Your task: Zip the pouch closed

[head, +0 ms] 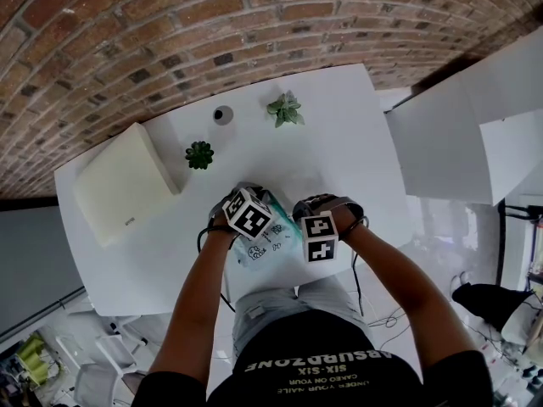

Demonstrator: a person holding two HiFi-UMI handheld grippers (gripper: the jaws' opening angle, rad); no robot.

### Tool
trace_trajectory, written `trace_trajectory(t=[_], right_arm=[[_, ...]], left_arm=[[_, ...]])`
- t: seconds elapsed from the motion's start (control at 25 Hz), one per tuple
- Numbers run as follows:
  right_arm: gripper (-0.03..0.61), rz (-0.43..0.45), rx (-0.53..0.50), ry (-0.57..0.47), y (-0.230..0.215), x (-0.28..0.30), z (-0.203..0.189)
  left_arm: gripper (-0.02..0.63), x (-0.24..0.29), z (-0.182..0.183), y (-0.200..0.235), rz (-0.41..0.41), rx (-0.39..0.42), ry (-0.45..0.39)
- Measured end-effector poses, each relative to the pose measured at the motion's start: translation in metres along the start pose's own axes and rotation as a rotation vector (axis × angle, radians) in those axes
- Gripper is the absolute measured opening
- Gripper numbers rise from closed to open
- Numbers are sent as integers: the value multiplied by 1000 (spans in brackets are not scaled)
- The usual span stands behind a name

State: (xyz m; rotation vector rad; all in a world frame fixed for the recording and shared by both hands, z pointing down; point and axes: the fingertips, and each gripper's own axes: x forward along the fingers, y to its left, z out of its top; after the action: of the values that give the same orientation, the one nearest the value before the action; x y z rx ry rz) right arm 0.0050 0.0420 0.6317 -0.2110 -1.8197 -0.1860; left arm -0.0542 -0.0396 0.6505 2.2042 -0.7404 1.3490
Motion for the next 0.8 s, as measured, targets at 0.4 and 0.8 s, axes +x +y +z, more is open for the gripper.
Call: trace_trajectory(t=[0.4, 0.8], right_arm=[[0, -5, 31, -11, 6, 1, -4], [0, 9, 48, -10, 9, 0, -5]], left_arm=[[28, 0, 0, 0, 3, 2, 0], [28, 0, 1, -1, 6, 2, 3]])
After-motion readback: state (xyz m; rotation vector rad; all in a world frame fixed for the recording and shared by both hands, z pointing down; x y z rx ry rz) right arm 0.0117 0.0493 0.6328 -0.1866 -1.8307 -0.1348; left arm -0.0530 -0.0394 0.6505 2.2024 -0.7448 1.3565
